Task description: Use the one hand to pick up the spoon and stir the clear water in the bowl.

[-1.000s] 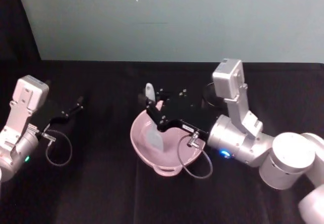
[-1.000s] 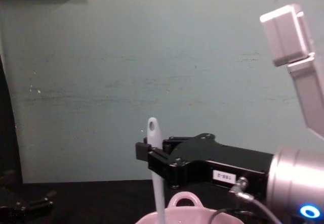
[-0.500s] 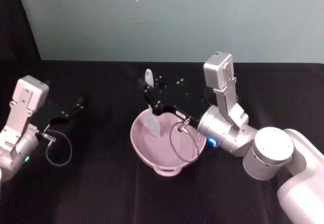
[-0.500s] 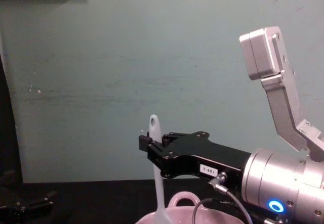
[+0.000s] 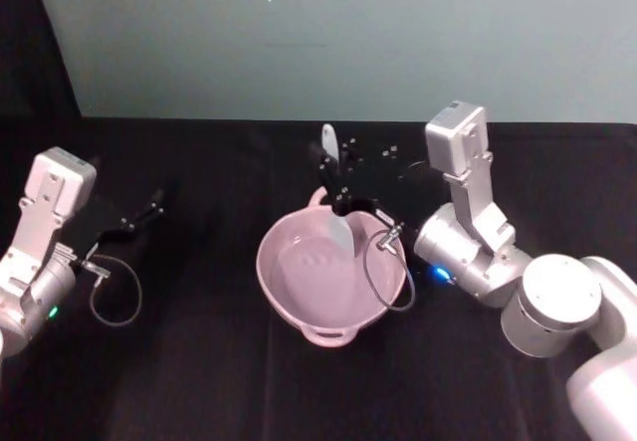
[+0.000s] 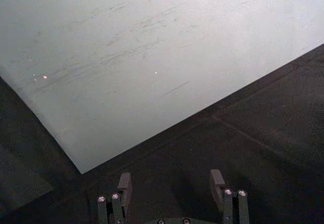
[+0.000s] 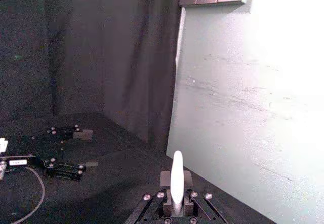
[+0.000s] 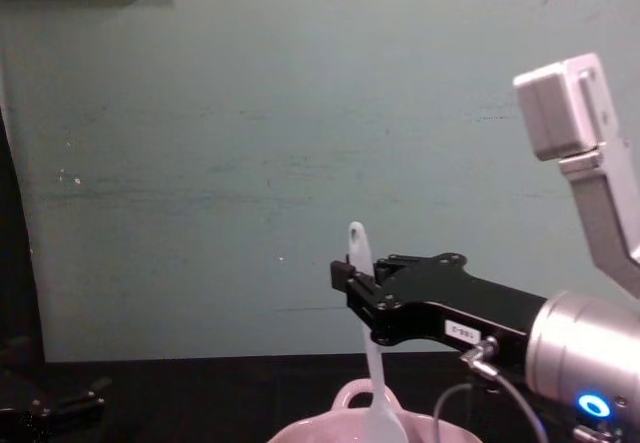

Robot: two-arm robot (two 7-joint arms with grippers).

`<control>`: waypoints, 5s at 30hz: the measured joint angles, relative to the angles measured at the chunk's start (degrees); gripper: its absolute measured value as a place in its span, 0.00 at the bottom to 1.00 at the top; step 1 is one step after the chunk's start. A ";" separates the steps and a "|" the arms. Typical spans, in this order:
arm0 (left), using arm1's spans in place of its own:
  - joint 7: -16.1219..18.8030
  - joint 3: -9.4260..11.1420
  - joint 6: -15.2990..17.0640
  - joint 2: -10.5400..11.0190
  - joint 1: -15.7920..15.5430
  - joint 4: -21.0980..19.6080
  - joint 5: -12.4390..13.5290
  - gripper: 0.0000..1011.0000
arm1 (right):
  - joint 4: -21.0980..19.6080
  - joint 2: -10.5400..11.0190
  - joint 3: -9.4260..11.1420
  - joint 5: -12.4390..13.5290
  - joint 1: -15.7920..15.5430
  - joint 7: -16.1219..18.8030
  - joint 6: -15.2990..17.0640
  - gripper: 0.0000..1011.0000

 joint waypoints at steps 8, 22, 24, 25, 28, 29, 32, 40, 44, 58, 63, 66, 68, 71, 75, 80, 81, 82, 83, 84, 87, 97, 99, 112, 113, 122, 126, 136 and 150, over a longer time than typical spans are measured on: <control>0.00 0.00 0.00 0.00 0.00 0.00 0.00 1.00 | -3.97 1.63 1.56 1.35 -3.09 1.47 0.90 0.13; 0.00 0.00 0.00 0.00 0.00 0.00 0.00 1.00 | -7.59 1.58 0.84 4.75 -6.00 3.86 1.48 0.13; 0.00 0.00 0.00 0.00 0.00 0.00 0.00 1.00 | -6.94 1.15 0.30 4.80 -5.58 3.98 1.59 0.13; 0.00 0.00 0.00 0.00 0.00 0.00 0.00 1.00 | -6.67 0.97 0.09 4.80 -5.39 4.01 1.63 0.13; 0.00 0.00 0.00 0.00 0.00 0.00 0.00 1.00 | -5.25 0.25 -0.51 4.77 -4.57 4.06 1.69 0.13; 0.00 0.00 0.00 0.00 0.00 0.00 0.00 1.00 | -4.92 0.08 -0.62 4.75 -4.38 4.06 1.70 0.13; 0.00 0.00 0.00 0.00 0.00 0.00 0.00 1.00 | -3.39 -0.70 -1.01 4.55 -3.49 4.02 1.31 0.13; 0.00 0.00 0.00 0.00 0.00 0.00 0.00 1.00 | 1.10 -3.21 -0.98 3.06 -1.56 2.09 -1.52 0.13; 0.00 0.00 0.00 0.00 0.00 0.00 0.00 1.00 | 2.52 -3.96 -0.55 1.76 -1.02 0.80 -2.49 0.13; 0.00 0.00 0.00 0.00 0.00 0.00 0.00 1.00 | 0.56 -2.64 1.96 -2.62 -2.33 -2.14 -2.54 0.13; 0.00 0.00 0.00 0.00 0.00 0.00 0.00 1.00 | -1.99 -1.53 2.68 -2.54 -4.00 -1.55 -1.63 0.13; 0.00 0.01 0.00 0.00 0.00 0.00 0.00 1.00 | -3.74 -1.10 2.72 -2.06 -5.22 -0.83 -1.17 0.13; 0.00 0.00 0.00 0.00 0.00 0.00 0.00 1.00 | -4.57 -0.93 2.63 -1.75 -5.84 -0.45 -1.02 0.13; 0.00 0.00 0.00 0.00 0.00 0.00 0.00 1.00 | -5.93 -0.76 2.28 -1.20 -6.74 0.17 -0.69 0.13; 0.00 0.00 0.00 0.00 0.00 0.00 0.00 1.00 | -7.12 -0.76 1.38 -0.51 -7.47 1.12 -0.39 0.13; 0.00 0.00 0.00 0.00 0.00 0.00 0.00 1.00 | -6.64 -1.42 0.44 -0.02 -7.11 1.66 -0.19 0.13; 0.00 0.00 0.00 0.00 0.00 0.00 0.00 1.00 | -6.35 -1.61 0.31 0.05 -6.92 1.69 -0.18 0.13; 0.00 0.00 0.00 0.00 0.00 0.00 0.00 1.00 | -5.71 -2.00 0.07 0.10 -6.55 1.69 -0.18 0.13; 0.00 0.00 0.00 0.00 0.00 0.00 0.00 1.00 | -5.34 -2.21 -0.03 0.12 -6.34 1.69 -0.19 0.13; 0.00 0.00 0.00 0.00 0.00 0.00 0.00 1.00 | -4.55 -2.64 -0.19 0.14 -5.91 1.65 -0.30 0.13; 0.00 0.00 0.00 0.00 0.00 0.00 0.00 1.00 | -3.54 -3.27 -0.29 0.12 -5.29 1.34 -0.78 0.13; 0.00 0.00 0.00 0.00 0.00 0.00 0.00 1.00 | 2.00 -6.23 0.63 -2.85 -2.89 -3.07 -4.03 0.13; 0.00 0.00 0.00 0.00 0.00 0.00 0.00 1.00 | 2.20 -6.35 0.97 -3.34 -2.84 -3.56 -4.31 0.13; 0.00 0.00 0.00 0.00 0.00 0.00 0.00 1.00 | -2.07 -4.43 4.15 -3.98 -5.65 -4.24 -3.36 0.13; 0.00 0.00 0.00 0.00 0.00 0.00 0.00 1.00 | -2.63 -4.16 4.31 -3.82 -6.08 -4.07 -3.19 0.13; 0.00 0.00 0.00 0.00 0.00 0.00 0.00 1.00 | -7.94 -2.06 4.37 -0.95 -9.98 -1.20 -1.25 0.13; 0.00 0.00 0.00 0.00 0.00 0.00 0.00 1.00 | -8.81 -1.98 3.52 -0.11 -10.59 -0.30 -0.94 0.13; 0.00 0.00 0.00 0.00 0.00 0.00 0.00 1.00 | -7.18 -3.56 0.62 1.50 -8.58 1.74 -1.18 0.13; 0.00 0.00 0.00 0.00 0.00 0.00 0.00 1.00 | 1.98 -6.94 0.60 -0.87 -2.92 -1.55 -3.73 0.13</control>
